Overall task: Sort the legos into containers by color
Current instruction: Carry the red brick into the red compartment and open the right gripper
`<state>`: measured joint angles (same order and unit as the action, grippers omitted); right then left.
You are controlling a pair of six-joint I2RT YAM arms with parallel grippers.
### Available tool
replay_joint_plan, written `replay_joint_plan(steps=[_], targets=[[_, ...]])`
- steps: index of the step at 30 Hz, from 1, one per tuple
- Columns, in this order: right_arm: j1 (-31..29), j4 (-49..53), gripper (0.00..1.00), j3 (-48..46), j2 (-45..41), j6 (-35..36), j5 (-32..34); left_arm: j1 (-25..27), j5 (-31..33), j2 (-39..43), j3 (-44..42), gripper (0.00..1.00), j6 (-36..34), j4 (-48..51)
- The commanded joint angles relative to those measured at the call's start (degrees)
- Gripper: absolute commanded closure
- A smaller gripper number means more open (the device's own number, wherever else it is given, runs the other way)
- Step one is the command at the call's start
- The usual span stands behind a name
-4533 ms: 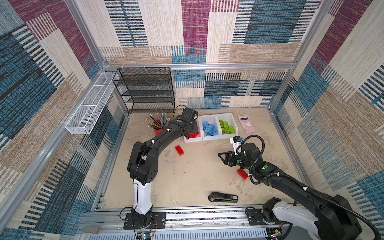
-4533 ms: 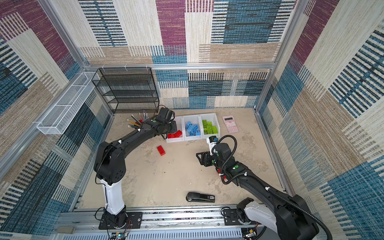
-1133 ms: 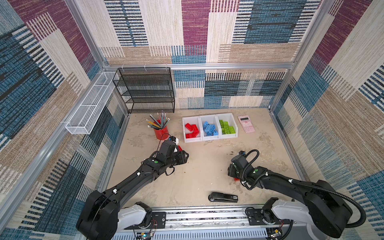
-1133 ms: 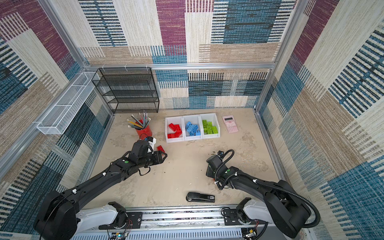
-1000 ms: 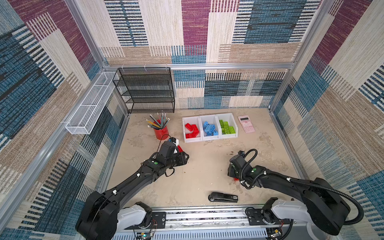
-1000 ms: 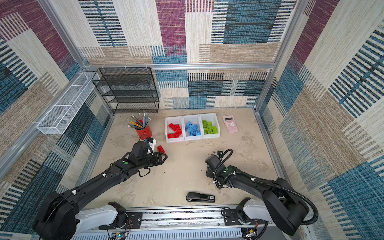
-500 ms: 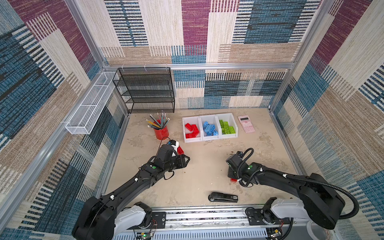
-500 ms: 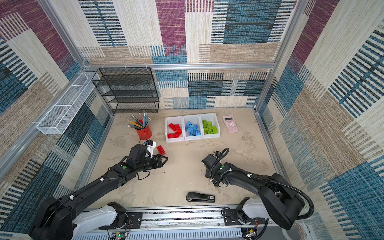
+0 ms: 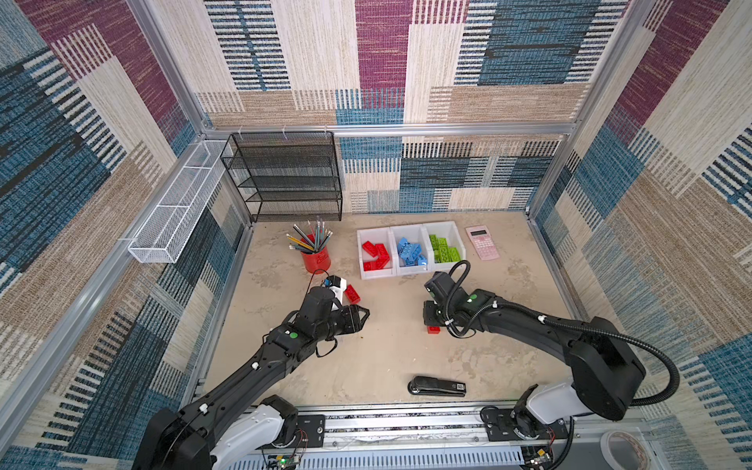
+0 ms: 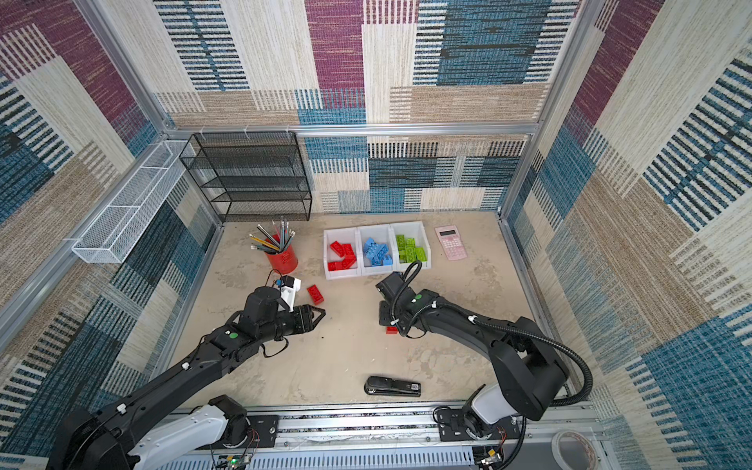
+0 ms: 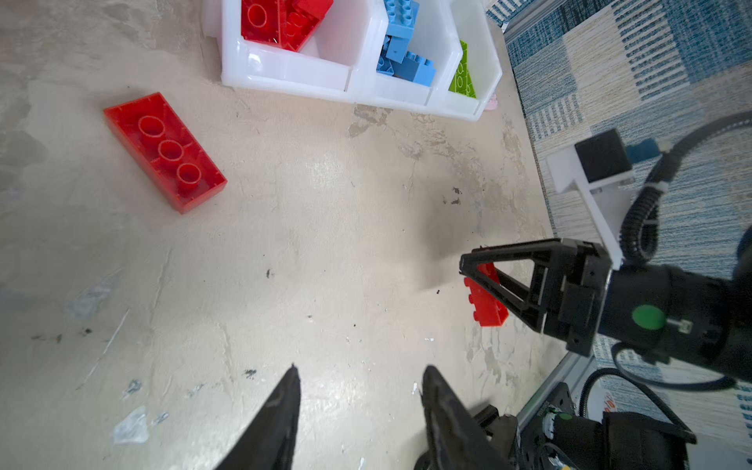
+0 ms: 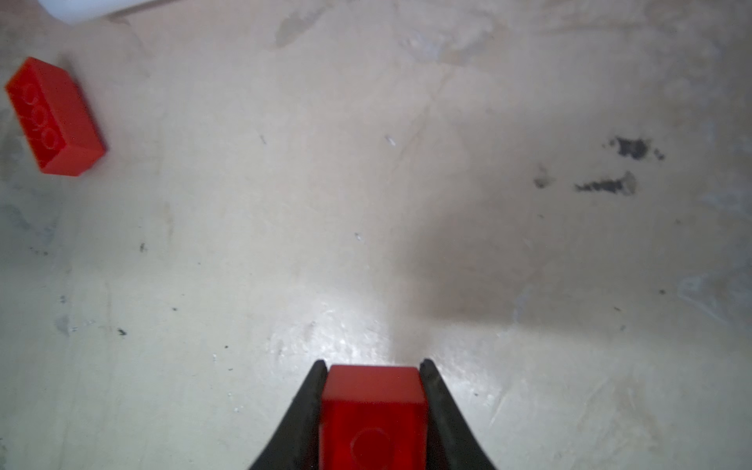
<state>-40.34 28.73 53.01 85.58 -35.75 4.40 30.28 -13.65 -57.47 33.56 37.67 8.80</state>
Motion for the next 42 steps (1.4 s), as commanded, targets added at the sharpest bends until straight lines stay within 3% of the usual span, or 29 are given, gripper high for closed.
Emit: replay_joint_plan(steps=[1,14,26,37,42], targets=[[0.1,-4.7,0.73,3.9,2.9,3.8,-3.8,0.0,2.1,2.2,-0.6,0.5,0.3,5.2],[1.2,-7.9,0.73,31.6,23.0,11.6,-13.1,0.0,4.6,9.6,-7.9,0.5,1.4,9.8],[7.4,-0.9,0.73,63.7,44.0,14.1,-15.4,0.0,4.0,6.3,-7.9,0.5,1.0,9.0],[8.6,5.4,0.7,78.2,54.5,17.3,-12.3,0.0,4.1,6.0,-7.4,0.5,1.2,9.7],[9.1,5.2,0.62,80.0,55.8,16.6,-12.3,0.0,3.7,6.3,-7.6,0.5,2.0,10.6]])
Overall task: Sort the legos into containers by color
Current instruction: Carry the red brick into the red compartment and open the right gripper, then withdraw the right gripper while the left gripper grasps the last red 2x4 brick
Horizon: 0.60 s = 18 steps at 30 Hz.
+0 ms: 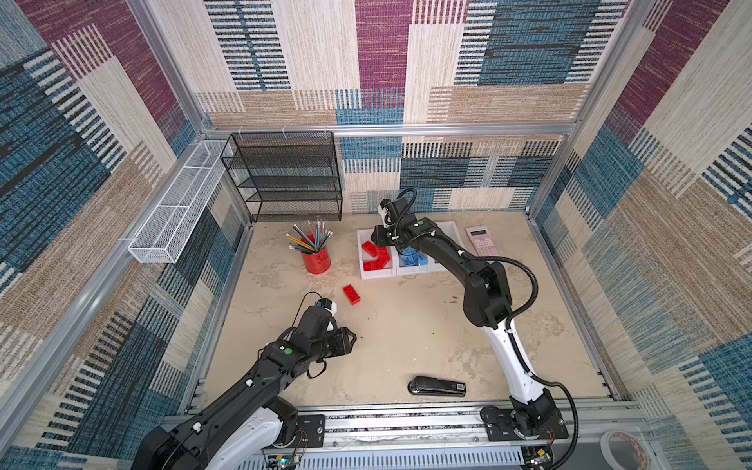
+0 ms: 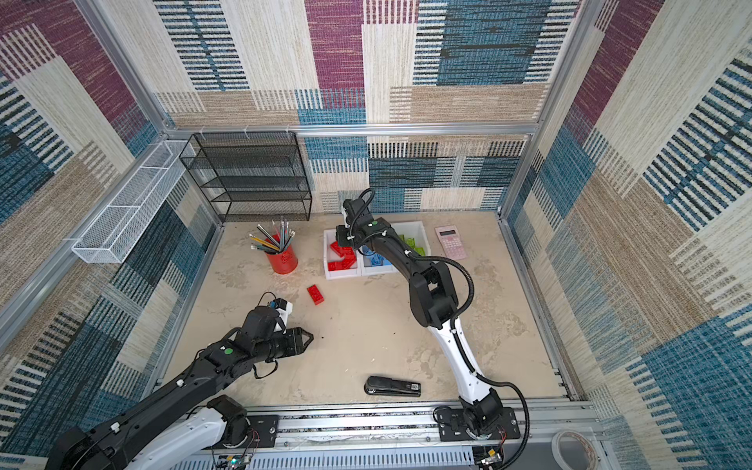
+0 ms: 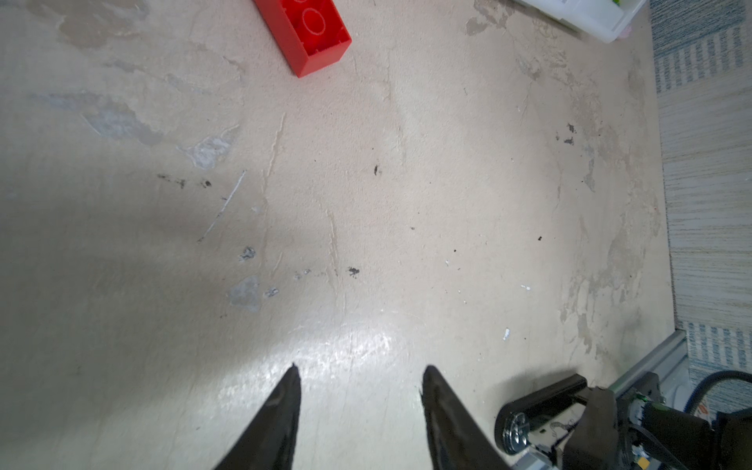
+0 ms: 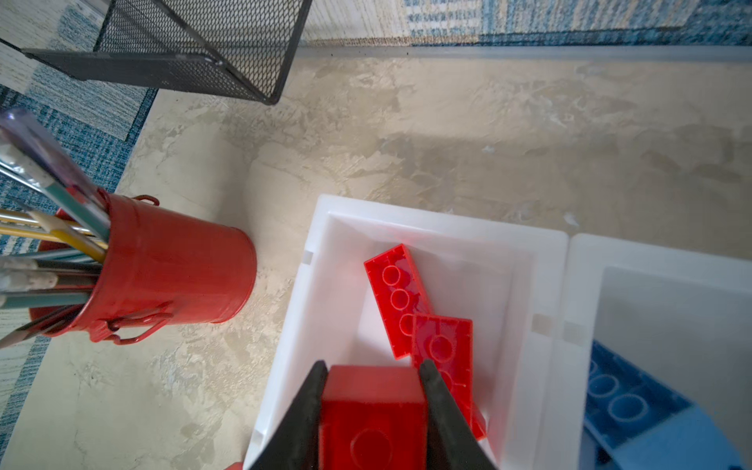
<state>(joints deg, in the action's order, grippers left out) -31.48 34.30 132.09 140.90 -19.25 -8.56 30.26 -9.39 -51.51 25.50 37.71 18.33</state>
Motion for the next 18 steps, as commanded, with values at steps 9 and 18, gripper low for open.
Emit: replay_joint_plan(steps=[9,18], targets=[[0.6,-1.7,0.42,-0.5,-1.7,0.6,-0.2,0.0,-0.1,-0.6,1.1,0.49,1.8,2.3],[0.5,-13.1,0.41,-23.5,-19.2,1.7,-0.8,0.0,4.4,-7.4,6.5,0.48,-0.2,3.4]])
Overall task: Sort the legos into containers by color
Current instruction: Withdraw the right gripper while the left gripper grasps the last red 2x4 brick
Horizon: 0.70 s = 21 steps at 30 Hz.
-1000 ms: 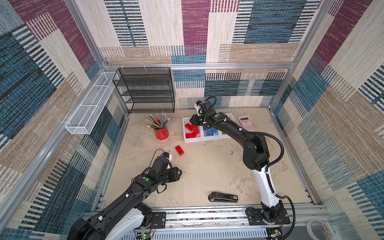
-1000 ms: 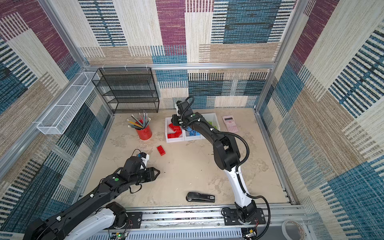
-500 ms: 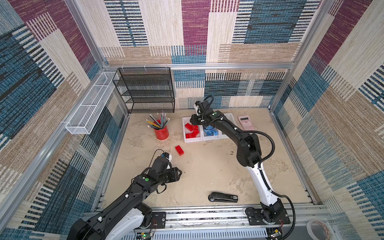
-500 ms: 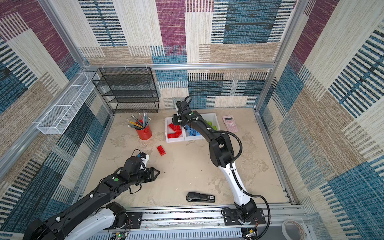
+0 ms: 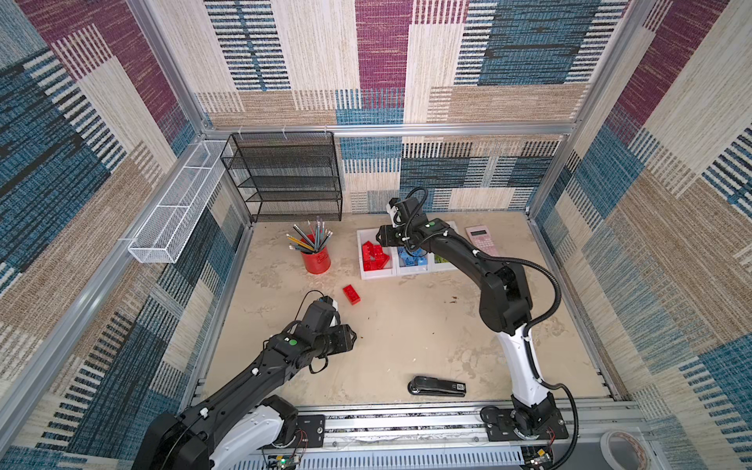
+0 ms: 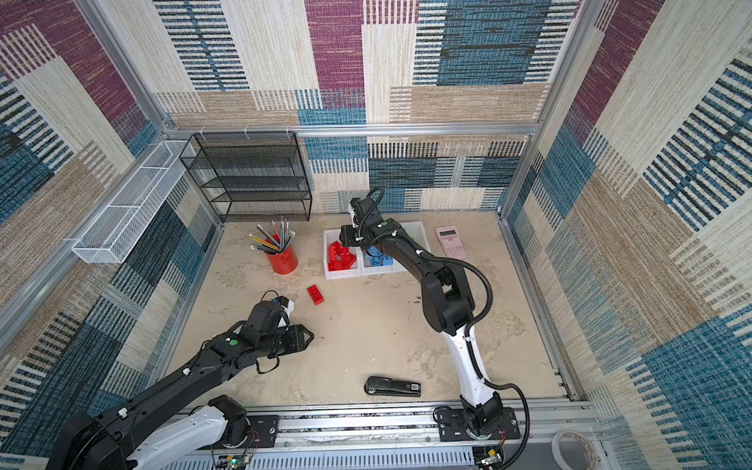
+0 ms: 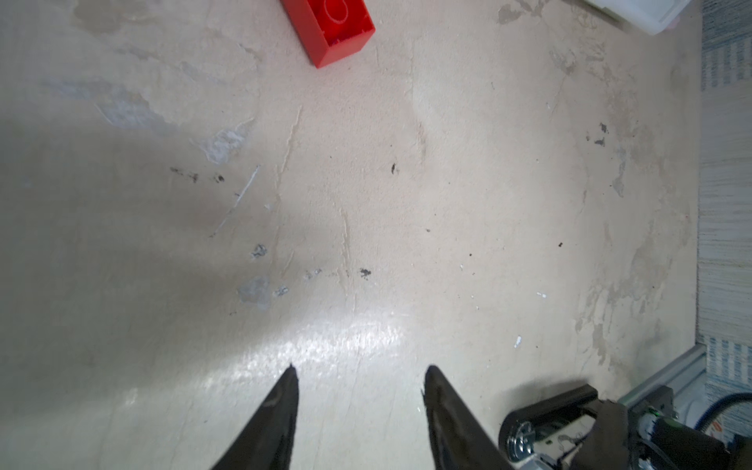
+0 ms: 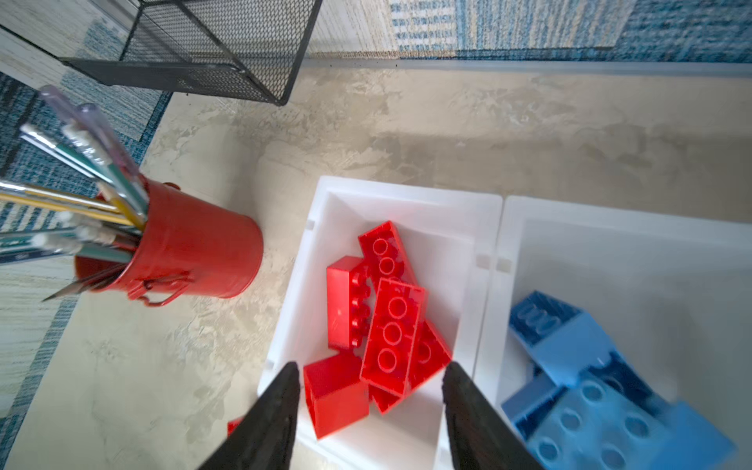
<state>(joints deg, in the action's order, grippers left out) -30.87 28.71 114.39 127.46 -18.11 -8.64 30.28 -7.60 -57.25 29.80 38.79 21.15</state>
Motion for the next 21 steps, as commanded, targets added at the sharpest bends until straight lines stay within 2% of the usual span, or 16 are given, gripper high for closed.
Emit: replay_joint_plan(steps=[1,7,11,14,18,21], targets=[[-0.1,-9.5,0.41,-9.6,-8.4,0.6,-1.1,-0.1,3.3,-2.7,3.0,0.48,-1.4,0.8],[-0.1,-22.8,0.31,-34.3,-27.4,0.3,-2.0,-0.1,7.6,-9.5,8.3,0.42,-1.7,0.1],[-0.1,-35.2,0.2,-53.7,-41.2,-2.9,-0.6,-0.1,9.5,-15.0,12.7,0.39,-1.3,-0.5],[-0.1,-38.4,0.17,-62.4,-47.7,-4.2,0.3,-0.2,11.5,-19.0,15.9,0.35,-0.8,-0.2],[-0.1,-42.3,0.14,-73.2,-55.6,-5.5,1.5,-0.4,16.6,-24.3,20.4,0.2,-0.2,1.8],[-0.1,-45.1,0.13,-80.2,-61.3,-6.7,2.3,-0.7,19.1,-28.2,23.3,0.15,-0.2,2.5]])
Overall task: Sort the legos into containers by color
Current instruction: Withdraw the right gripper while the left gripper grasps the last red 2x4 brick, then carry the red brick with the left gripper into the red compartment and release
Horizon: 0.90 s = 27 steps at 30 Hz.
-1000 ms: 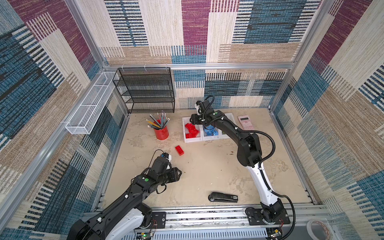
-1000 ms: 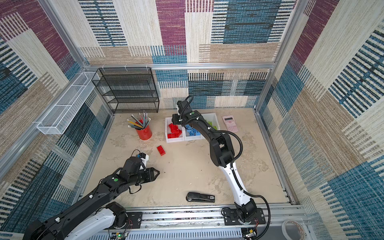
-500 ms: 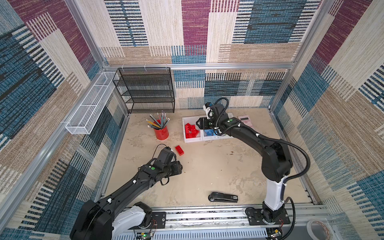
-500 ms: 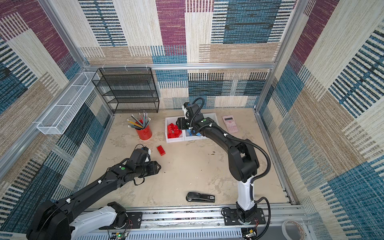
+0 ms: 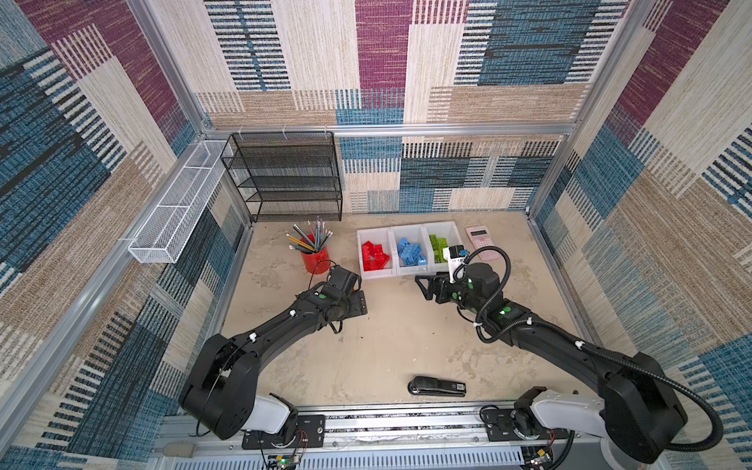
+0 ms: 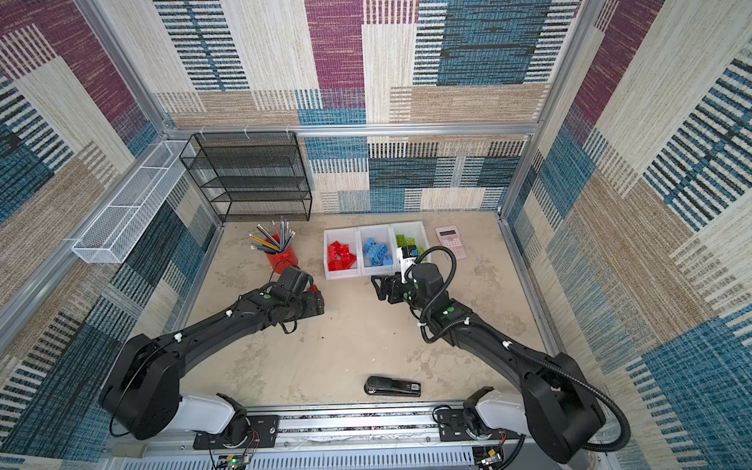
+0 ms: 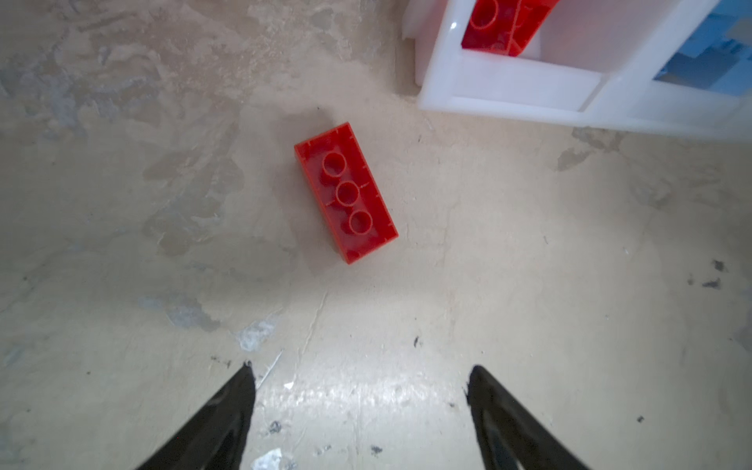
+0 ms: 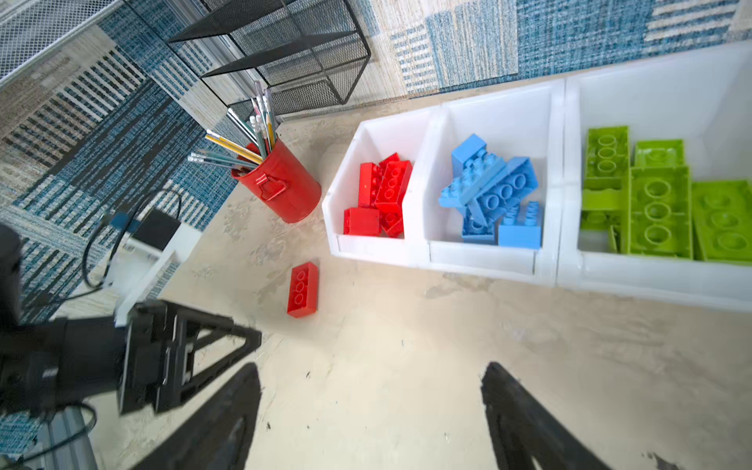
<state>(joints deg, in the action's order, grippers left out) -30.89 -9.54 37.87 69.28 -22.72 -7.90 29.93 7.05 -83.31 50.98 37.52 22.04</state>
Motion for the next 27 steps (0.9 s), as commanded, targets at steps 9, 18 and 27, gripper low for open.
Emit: replay_joint_plan(steps=[9,18,27], targets=[[0.0,-9.3,0.12,-11.5,-9.9,-1.7,1.5,-1.2,6.6,-14.4,12.1,0.14,1.2,3.6],[0.0,-11.0,0.12,-13.5,-10.7,-1.9,1.0,-1.9,6.5,-24.7,20.1,0.18,1.2,5.5],[-0.1,-11.9,0.13,-14.0,-10.1,-2.1,1.1,-2.0,5.3,-26.1,19.4,0.57,1.5,4.0]])
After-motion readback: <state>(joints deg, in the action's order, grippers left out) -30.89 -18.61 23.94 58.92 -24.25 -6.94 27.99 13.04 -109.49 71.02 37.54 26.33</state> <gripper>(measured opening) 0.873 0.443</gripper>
